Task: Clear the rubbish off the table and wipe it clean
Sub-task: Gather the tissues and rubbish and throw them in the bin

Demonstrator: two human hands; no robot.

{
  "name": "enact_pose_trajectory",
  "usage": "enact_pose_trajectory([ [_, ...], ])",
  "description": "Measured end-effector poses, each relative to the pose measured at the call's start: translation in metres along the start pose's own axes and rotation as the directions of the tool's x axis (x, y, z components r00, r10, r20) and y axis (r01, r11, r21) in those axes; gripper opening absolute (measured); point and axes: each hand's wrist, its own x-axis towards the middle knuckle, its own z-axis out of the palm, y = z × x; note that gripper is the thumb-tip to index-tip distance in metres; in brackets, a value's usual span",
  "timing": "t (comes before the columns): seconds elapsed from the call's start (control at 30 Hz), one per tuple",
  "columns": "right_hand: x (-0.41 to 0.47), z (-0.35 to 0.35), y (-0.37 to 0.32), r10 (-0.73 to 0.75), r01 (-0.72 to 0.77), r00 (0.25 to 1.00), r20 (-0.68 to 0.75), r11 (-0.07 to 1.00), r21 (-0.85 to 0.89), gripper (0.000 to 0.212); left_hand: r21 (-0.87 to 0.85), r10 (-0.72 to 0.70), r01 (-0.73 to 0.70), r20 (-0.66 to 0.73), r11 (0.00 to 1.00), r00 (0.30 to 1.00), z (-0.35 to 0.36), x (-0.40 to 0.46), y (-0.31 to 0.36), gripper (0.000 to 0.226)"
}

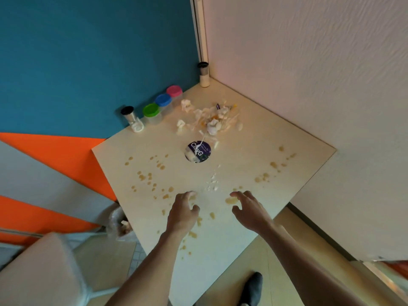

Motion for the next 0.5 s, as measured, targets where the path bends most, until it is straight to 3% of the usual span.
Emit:
enact_pose_trajectory([
  [0.5,0.085,-0.09,0.041,-0.037,0.036,0.998,-0.045,0.999,-0.035,0.047,0.074,0.009,-0.003,-0.091,0.997,0.996,0.017,0.111,0.099,0.048],
])
